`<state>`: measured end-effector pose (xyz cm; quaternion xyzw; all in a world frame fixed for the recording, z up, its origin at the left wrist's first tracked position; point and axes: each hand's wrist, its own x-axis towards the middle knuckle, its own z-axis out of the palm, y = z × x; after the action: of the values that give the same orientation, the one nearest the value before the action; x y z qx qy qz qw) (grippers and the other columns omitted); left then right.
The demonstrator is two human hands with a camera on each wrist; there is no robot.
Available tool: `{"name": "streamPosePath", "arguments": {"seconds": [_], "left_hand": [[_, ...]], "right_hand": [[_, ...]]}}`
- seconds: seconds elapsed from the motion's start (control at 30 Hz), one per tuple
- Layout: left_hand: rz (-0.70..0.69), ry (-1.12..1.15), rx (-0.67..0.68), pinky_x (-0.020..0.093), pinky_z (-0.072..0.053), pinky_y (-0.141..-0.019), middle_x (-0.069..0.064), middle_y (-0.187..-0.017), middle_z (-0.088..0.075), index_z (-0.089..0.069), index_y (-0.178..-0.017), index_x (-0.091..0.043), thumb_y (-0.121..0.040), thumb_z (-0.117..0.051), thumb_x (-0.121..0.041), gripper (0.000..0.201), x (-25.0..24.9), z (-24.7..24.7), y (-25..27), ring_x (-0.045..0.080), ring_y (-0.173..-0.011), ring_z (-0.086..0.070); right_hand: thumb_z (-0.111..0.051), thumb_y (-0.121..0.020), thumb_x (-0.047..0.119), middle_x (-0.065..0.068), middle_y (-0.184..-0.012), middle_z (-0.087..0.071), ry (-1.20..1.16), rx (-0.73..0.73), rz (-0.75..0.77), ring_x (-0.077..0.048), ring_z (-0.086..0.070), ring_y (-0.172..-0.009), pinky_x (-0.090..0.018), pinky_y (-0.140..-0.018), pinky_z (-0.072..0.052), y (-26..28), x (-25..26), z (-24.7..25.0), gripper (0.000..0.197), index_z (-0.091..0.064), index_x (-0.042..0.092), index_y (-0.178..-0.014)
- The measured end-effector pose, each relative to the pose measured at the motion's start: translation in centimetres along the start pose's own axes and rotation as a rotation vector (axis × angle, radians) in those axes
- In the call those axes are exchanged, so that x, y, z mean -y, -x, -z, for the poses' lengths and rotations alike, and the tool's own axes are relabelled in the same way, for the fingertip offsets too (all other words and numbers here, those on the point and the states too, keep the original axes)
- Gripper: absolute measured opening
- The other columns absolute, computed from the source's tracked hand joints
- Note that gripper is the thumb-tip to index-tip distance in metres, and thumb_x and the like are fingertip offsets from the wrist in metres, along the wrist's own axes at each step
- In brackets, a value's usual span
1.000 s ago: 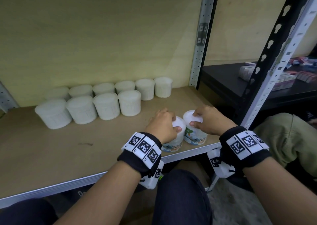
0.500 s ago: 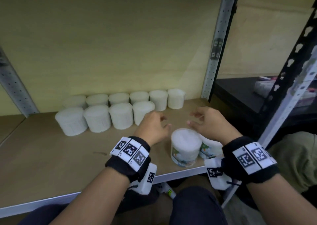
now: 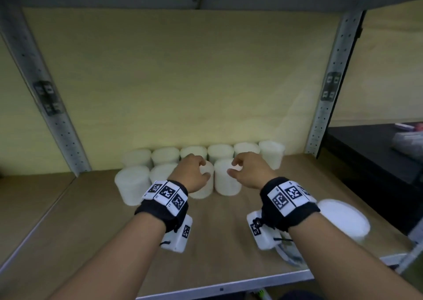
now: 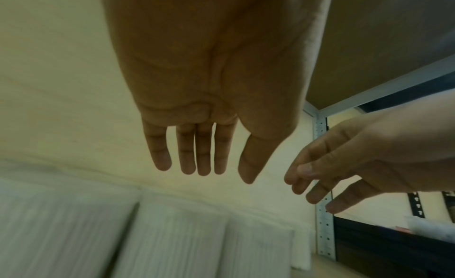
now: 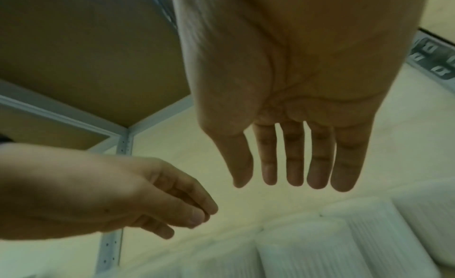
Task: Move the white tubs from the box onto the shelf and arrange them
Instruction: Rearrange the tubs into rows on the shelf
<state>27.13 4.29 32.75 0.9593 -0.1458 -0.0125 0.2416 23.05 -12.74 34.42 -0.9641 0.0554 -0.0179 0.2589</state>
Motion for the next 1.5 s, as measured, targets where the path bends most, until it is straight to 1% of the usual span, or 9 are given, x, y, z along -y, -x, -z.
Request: {"name": "streamPosePath", "arguments": {"seconds": [0.1, 0.23, 0.43, 0.67, 0.9, 1.03, 1.17, 1.33, 1.5], "left_hand": [[0.006, -0.04, 0.022, 0.032, -0.039, -0.105, 0.005, -0.136, -0.048, -0.05, -0.132, -0.015, -0.09, -0.058, -0.035, 0.047, 0.9, 0.3, -1.6, 0.021, -0.126, -0.046], [0.021, -0.084, 0.071, 0.037, -0.039, -0.108, 0.006, -0.14, -0.045, -0.048, -0.134, -0.015, -0.09, -0.057, -0.037, 0.05, 1.5, 0.2, -3.3, 0.023, -0.13, -0.044], [0.014, -0.14, 0.157, 0.032, -0.042, -0.104, 0.007, -0.143, -0.046, -0.049, -0.137, -0.012, -0.09, -0.059, -0.037, 0.055, 1.9, -0.6, -4.7, 0.023, -0.128, -0.048], [-0.006, -0.14, 0.117, 0.03, -0.041, -0.101, 0.005, -0.138, -0.05, -0.055, -0.132, -0.013, -0.088, -0.064, -0.035, 0.05, 2.5, -0.8, -5.3, 0.022, -0.124, -0.05], [-0.006, -0.147, 0.109, 0.033, -0.043, -0.102, 0.006, -0.136, -0.051, -0.056, -0.129, -0.013, -0.087, -0.064, -0.035, 0.048, 2.5, -1.1, -5.7, 0.023, -0.123, -0.051], [-0.008, -0.153, 0.107, 0.033, -0.042, -0.102, 0.006, -0.136, -0.05, -0.056, -0.129, -0.012, -0.088, -0.064, -0.033, 0.047, 2.4, -1.2, -5.6, 0.024, -0.123, -0.05], [-0.002, -0.147, 0.099, 0.035, -0.043, -0.103, 0.006, -0.137, -0.05, -0.055, -0.129, -0.013, -0.088, -0.064, -0.033, 0.046, 2.5, -1.3, -5.5, 0.024, -0.124, -0.05], [-0.003, -0.141, 0.102, 0.035, -0.043, -0.104, 0.008, -0.138, -0.049, -0.054, -0.131, -0.011, -0.089, -0.064, -0.032, 0.048, 2.3, -1.3, -5.4, 0.025, -0.124, -0.05], [-0.003, -0.145, 0.098, 0.035, -0.043, -0.102, 0.008, -0.137, -0.05, -0.054, -0.13, -0.011, -0.089, -0.064, -0.031, 0.047, 2.2, -1.3, -5.3, 0.025, -0.123, -0.051]], "right_hand": [[-0.057, -0.092, 0.038, -0.008, -0.137, -0.051, 0.122, 0.061, -0.004, -0.024, -0.048, -0.126, -0.033, -0.106, -0.041, -2.3, 0.7, -0.5, 0.047, -0.054, 0.011, -0.129], [-0.056, -0.093, 0.037, -0.011, -0.139, -0.047, 0.231, 0.109, -0.028, -0.026, -0.045, -0.129, -0.034, -0.109, -0.037, -4.8, 1.2, -0.9, 0.051, -0.049, 0.008, -0.134], [-0.059, -0.088, 0.047, -0.011, -0.137, -0.05, 0.319, 0.181, -0.06, -0.027, -0.049, -0.125, -0.035, -0.104, -0.043, -7.3, 0.8, -2.1, 0.062, -0.048, 0.007, -0.133], [-0.059, -0.088, 0.047, -0.012, -0.137, -0.049, 0.42, 0.187, -0.03, -0.028, -0.049, -0.124, -0.035, -0.104, -0.042, -8.1, 0.8, -2.7, 0.062, -0.047, 0.007, -0.133], [-0.062, -0.09, 0.035, -0.012, -0.136, -0.051, 0.434, 0.219, -0.003, -0.026, -0.051, -0.124, -0.032, -0.102, -0.043, -7.9, 0.9, -2.2, 0.054, -0.05, 0.004, -0.133], [-0.064, -0.089, 0.015, -0.007, -0.144, -0.044, 0.4, 0.292, 0.008, -0.023, -0.047, -0.13, -0.029, -0.102, -0.041, -7.8, 0.8, -1.7, 0.053, -0.046, 0.013, -0.139], [-0.054, -0.088, 0.001, -0.006, -0.143, -0.043, 0.354, 0.321, 0.032, -0.025, -0.048, -0.127, -0.028, -0.098, -0.044, -7.6, 0.6, -1.4, 0.055, -0.047, 0.02, -0.139], [-0.055, -0.092, 0.028, -0.01, -0.142, -0.043, 0.393, 0.211, 0.018, -0.029, -0.04, -0.13, -0.032, -0.104, -0.035, -7.7, 0.8, -1.7, 0.048, -0.045, 0.015, -0.138], [-0.053, -0.091, 0.05, -0.014, -0.141, -0.042, 0.455, 0.191, -0.032, -0.031, -0.042, -0.129, -0.036, -0.105, -0.037, -7.8, 0.2, -2.6, 0.065, -0.043, 0.008, -0.139]]}}
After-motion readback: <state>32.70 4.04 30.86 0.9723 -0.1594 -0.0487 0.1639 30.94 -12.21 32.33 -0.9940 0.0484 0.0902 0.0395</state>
